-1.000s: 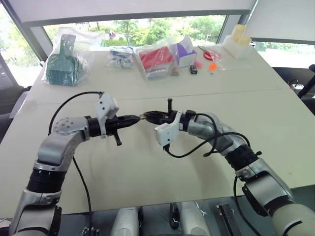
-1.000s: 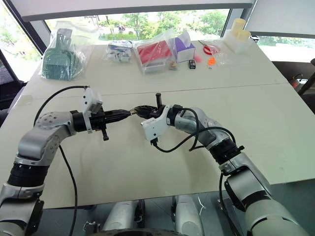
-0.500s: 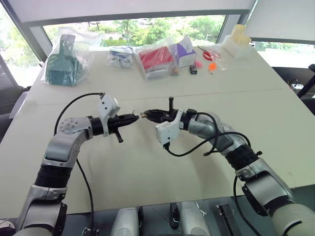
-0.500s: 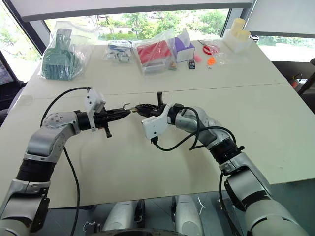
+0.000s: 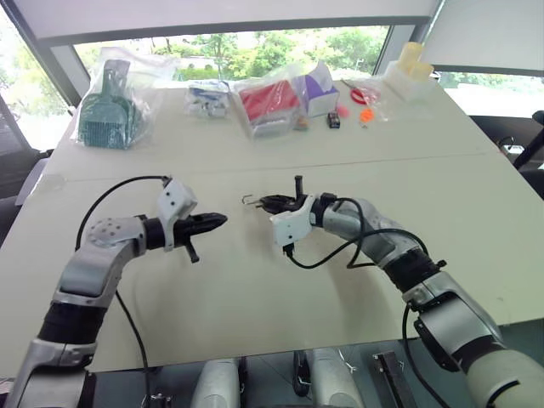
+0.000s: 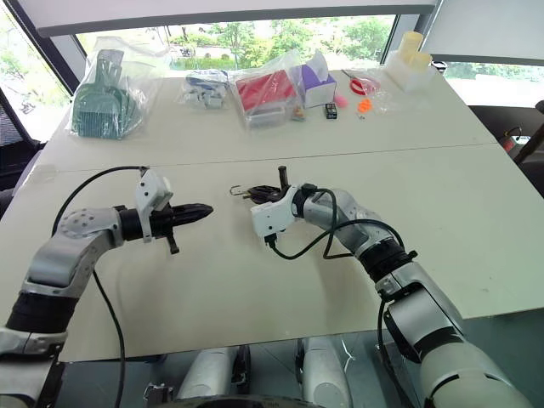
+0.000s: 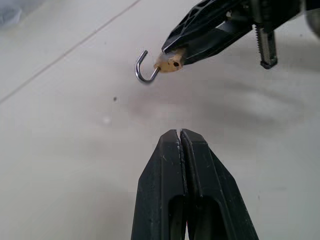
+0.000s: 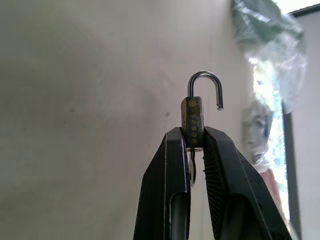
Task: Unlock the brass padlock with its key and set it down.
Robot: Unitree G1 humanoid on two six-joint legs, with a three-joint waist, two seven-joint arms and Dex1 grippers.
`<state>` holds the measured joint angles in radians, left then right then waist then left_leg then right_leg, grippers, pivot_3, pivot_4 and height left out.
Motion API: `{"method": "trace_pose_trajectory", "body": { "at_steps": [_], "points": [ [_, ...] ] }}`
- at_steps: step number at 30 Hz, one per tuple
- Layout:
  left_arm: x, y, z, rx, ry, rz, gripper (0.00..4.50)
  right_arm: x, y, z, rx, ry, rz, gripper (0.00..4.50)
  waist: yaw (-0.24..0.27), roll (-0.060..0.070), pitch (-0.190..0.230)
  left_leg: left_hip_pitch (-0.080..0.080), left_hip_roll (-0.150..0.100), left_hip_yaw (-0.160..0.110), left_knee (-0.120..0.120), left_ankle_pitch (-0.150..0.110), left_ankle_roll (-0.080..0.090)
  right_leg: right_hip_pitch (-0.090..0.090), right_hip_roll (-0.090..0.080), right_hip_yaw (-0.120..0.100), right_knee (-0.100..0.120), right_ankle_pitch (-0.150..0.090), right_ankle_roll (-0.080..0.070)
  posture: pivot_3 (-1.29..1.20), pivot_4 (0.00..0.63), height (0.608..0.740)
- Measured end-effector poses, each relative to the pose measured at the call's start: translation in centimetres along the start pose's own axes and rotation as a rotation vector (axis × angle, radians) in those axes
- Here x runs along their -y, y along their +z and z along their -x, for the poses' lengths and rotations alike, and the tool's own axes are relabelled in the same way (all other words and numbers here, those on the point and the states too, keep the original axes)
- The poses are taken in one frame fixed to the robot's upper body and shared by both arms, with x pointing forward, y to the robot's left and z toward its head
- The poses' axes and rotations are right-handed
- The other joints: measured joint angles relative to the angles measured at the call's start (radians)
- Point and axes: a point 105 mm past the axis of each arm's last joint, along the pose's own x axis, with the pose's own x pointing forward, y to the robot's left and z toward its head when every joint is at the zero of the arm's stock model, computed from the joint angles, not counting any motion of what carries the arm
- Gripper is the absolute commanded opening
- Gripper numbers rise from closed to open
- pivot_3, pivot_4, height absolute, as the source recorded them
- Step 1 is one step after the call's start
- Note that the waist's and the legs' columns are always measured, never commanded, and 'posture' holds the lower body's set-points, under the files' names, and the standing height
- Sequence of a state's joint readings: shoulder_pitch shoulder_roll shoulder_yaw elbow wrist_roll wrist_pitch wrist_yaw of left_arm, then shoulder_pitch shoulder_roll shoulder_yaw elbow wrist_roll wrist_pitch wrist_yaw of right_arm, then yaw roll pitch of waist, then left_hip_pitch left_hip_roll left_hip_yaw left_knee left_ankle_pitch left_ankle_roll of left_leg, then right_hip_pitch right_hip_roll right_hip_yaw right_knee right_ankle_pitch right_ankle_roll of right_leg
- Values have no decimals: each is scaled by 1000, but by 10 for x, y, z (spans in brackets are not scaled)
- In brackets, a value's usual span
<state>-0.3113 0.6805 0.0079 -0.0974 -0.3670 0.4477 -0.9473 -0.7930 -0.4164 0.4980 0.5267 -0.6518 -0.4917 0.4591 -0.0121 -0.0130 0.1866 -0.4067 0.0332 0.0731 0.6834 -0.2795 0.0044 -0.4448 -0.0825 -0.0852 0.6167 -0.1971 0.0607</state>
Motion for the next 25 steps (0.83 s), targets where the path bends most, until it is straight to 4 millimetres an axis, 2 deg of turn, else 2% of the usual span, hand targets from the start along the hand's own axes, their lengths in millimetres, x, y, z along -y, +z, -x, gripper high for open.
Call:
{"method": "trace_pose_trajectory", "body": {
  "at_steps": [5,6,10,12,13,16,18,21,24,25],
  "points": [
    [3,5,4,12,22,-16,33,-6,-5,-8,-23,23,13,0,0,0,0,0,0,0,0,0,0,0,0,0,0,0,0,0,150,740],
    [3,6,4,12,25,-15,0,-8,-5,-9,-21,30,16,970,0,0,0,0,0,0,0,0,0,0,0,0,0,0,0,0,150,740],
    [4,10,3,15,45,-21,0,-3,-4,-6,-5,16,12,2926,-1,0,0,0,0,0,0,0,0,0,0,0,0,0,0,0,150,740],
    [5,13,2,24,52,-28,0,2,-2,-1,8,21,17,4086,1,0,0,0,0,0,0,0,0,1,0,0,0,0,0,0,150,740],
    [6,14,1,30,52,-28,0,3,-1,2,16,25,21,4451,2,0,0,0,0,0,0,0,0,1,-1,0,0,0,0,0,150,740],
    [10,18,0,41,47,-19,0,-2,4,18,35,78,13,4451,4,0,0,1,0,0,0,0,0,1,-1,0,-1,0,0,0,150,740],
    [12,20,1,45,45,-17,0,-6,6,27,33,116,-64,4451,3,0,0,1,0,0,0,0,0,1,-1,0,0,0,0,0,150,740],
    [15,20,5,52,49,-13,0,-4,3,42,9,144,-354,4451,2,0,0,1,0,0,0,0,0,1,-1,0,0,0,0,0,150,740],
    [16,18,8,44,70,-3,0,17,6,60,53,111,-742,4451,2,0,0,1,1,-1,0,0,0,1,-1,0,1,0,0,0,150,740],
    [16,18,8,43,75,-2,0,25,9,66,74,102,-817,4451,3,0,0,1,1,-1,0,0,0,1,-1,0,1,0,0,0,150,740]
  ]
}}
